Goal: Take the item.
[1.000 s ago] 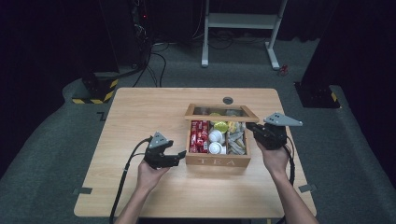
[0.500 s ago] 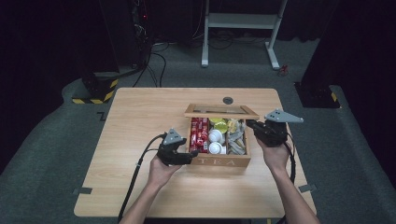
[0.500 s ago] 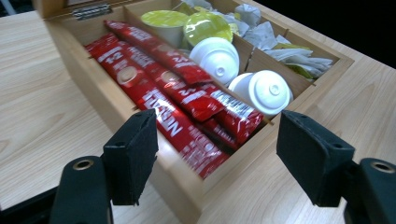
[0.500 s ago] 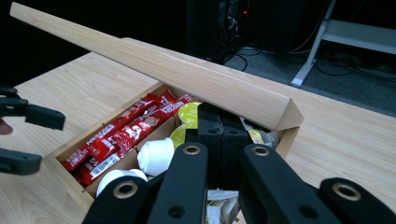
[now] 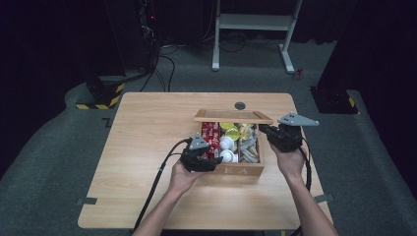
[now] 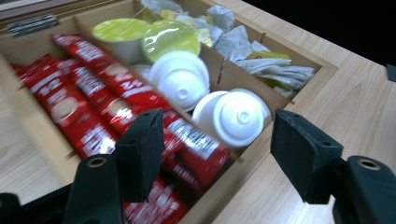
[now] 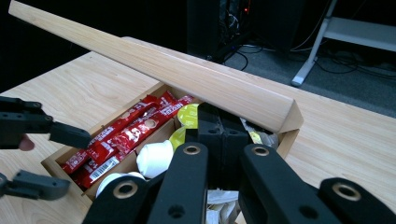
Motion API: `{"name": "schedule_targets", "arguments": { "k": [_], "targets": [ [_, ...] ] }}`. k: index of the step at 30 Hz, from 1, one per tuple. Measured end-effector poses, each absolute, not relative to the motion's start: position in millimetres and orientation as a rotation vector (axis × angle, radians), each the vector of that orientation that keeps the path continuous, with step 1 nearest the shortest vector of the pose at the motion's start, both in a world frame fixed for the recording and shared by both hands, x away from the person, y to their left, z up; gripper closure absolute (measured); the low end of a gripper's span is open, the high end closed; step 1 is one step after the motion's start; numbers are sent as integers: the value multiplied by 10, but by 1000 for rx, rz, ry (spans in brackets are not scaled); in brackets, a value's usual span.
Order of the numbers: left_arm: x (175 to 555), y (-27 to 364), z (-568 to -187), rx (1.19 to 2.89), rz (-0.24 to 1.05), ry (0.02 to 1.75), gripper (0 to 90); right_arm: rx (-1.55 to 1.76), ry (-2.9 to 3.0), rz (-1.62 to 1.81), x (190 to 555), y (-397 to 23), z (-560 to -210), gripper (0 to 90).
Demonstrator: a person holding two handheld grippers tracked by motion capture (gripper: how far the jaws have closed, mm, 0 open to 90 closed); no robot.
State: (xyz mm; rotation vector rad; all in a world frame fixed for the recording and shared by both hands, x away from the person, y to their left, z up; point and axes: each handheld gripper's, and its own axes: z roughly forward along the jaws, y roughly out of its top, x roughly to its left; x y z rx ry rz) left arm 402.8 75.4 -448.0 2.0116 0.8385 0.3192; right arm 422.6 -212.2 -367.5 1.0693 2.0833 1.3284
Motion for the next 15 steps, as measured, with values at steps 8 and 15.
{"name": "schedule_targets", "arguments": {
  "k": [8, 15],
  "targets": [
    [4072, 590, -4521, 2021, 322, 836, 379, 1071, 2088, 1327, 4233, -2122, -3667, 900],
    [4104, 440, -4512, 2034, 329, 810, 380, 1071, 2087, 1319, 4236, -2114, -3658, 900]
  ]
}}
